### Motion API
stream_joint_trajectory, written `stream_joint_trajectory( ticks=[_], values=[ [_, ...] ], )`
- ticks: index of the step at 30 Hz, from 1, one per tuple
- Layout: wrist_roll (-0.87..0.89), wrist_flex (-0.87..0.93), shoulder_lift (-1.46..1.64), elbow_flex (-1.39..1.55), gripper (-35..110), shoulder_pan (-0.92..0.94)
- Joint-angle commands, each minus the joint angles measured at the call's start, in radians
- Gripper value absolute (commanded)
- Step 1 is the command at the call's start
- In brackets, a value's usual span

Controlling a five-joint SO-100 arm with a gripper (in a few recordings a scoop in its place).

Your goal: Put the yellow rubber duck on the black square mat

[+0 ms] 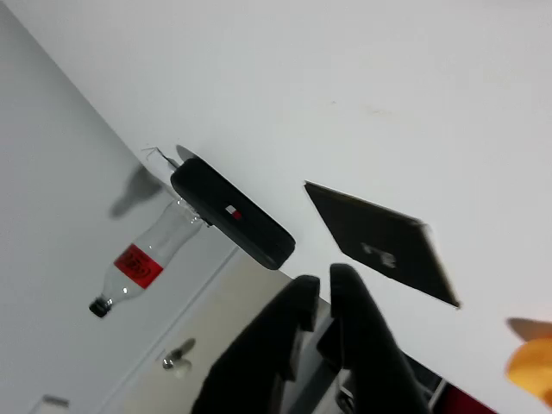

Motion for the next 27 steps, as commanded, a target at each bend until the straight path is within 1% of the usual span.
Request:
stream_joint_trajectory(
  ticks=[1, 12, 16, 21, 27],
  values=[
    [0.009, -0.008, -0.089, -0.192, 1, 0.002],
    [0.009, -0.006, -0.423, -0.718, 1, 0.005],
    [0.012, -0.006, -0.555, -0.865, 1, 0.005],
    [0.009, -0.006, -0.699, -0.953, 1, 0.006],
    [0.009, -0.006, -0.71, -0.954, 1, -0.008]
  ],
)
